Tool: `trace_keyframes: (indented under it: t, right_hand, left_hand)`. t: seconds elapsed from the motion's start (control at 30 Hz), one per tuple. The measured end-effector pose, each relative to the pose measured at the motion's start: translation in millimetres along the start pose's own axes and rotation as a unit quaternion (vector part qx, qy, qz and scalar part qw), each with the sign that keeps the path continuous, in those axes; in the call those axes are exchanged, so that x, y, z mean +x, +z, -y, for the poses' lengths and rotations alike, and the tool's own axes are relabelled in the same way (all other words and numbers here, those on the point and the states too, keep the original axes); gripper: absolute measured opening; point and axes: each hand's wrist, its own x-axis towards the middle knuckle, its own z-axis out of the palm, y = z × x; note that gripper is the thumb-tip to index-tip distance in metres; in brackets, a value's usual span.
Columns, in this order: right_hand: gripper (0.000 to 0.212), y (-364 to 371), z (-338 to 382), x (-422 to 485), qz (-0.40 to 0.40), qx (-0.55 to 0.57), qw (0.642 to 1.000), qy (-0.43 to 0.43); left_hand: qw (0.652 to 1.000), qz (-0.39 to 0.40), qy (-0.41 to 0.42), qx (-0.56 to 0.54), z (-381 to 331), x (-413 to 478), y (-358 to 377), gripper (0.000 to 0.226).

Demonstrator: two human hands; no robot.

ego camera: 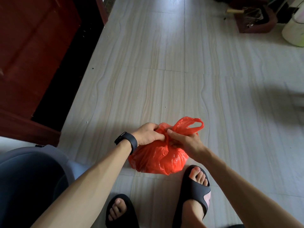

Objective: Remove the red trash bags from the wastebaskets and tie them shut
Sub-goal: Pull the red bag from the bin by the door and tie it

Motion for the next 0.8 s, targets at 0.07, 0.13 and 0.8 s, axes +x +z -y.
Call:
trace_keyframes:
  t: [0.07,0.13,0.8]
  right_hand:
    - [0.024,-4,-1,1,0.007,-0.027,1.000,-0.006]
    - [0.027,-7,-1,1,0.003,-0.086,0.996,-0.016]
    - [0.015,5,-3,11,-0.196,-0.243,0.935,-0.170]
  left_hand:
    - [1.000,0.003,0.001,0.001,0,1,0,0.009]
    - [0.999,0.026,-0.013,-0.011,0,2,-1,0.011]
    - [0.955,0.018,-0.018,-0.294,0,-2,7,0.016]
